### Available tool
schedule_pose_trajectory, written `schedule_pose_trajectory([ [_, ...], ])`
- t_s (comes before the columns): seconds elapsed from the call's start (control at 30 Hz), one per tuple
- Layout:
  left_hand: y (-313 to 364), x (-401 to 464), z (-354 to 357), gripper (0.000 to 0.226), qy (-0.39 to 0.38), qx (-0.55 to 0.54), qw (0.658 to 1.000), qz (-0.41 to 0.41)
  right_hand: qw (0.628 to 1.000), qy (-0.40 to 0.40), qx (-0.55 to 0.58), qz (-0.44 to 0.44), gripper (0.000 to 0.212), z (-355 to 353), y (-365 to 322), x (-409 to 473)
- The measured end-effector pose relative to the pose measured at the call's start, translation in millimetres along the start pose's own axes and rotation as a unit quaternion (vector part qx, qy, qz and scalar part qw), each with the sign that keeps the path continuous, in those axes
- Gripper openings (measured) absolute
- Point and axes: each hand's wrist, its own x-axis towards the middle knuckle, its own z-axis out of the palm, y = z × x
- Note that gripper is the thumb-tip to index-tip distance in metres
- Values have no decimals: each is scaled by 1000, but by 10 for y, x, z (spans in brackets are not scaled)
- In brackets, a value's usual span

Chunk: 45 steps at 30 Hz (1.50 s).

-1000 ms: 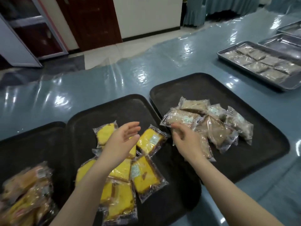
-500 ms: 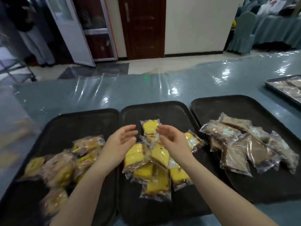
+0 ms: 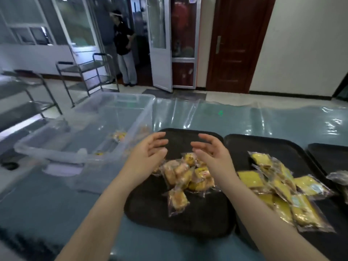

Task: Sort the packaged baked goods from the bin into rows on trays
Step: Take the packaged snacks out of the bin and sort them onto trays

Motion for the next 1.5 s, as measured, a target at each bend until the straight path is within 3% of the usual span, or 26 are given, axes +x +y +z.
schedule_pose_trajectory([
  [0.33, -180, 168, -1192, 37, 95, -9, 995, 19, 998, -60, -25, -20, 32, 1070, -146, 540],
  [0.53, -432, 543, -1956, 39, 123, 67, 990, -14, 997, -62, -36, -31, 31, 1571, -26, 1325],
  [0.7, -634, 945, -2514, 40, 106, 131, 985, -38, 994, -80, -70, -28, 27, 2022, 59, 1954],
  [0.8, -807, 1148, -2757, 44, 49, 205, 976, -51, 978, -153, -139, -5, 24, 2231, 56, 2232],
  [0.87, -947, 1304, -2905, 54, -58, 291, 951, -82, 954, -215, -210, 15, 23, 2361, 68, 2413],
  [1.0, -1303, 1766, -3065, 78, -274, 435, 848, -133, 868, -275, -413, 30, 43, 2751, 207, 2761],
  [1.17, -1887, 2257, -2854, 103, -373, 538, 746, -120, 697, -319, -633, 108, 67, 3173, 613, 3010],
  [1.33, -2541, 2164, -2697, 126, -459, 620, 625, -117, 605, -328, -703, 178, 97, 3169, 1014, 3116],
  [1.4, -2674, 2104, -2706, 131, -481, 617, 608, -136, 574, -322, -725, 203, 105, 3151, 1177, 3080],
  [1.5, -2795, 2107, -2757, 130, -480, 599, 629, -121, 571, -298, -738, 202, 102, 3121, 1523, 2918],
])
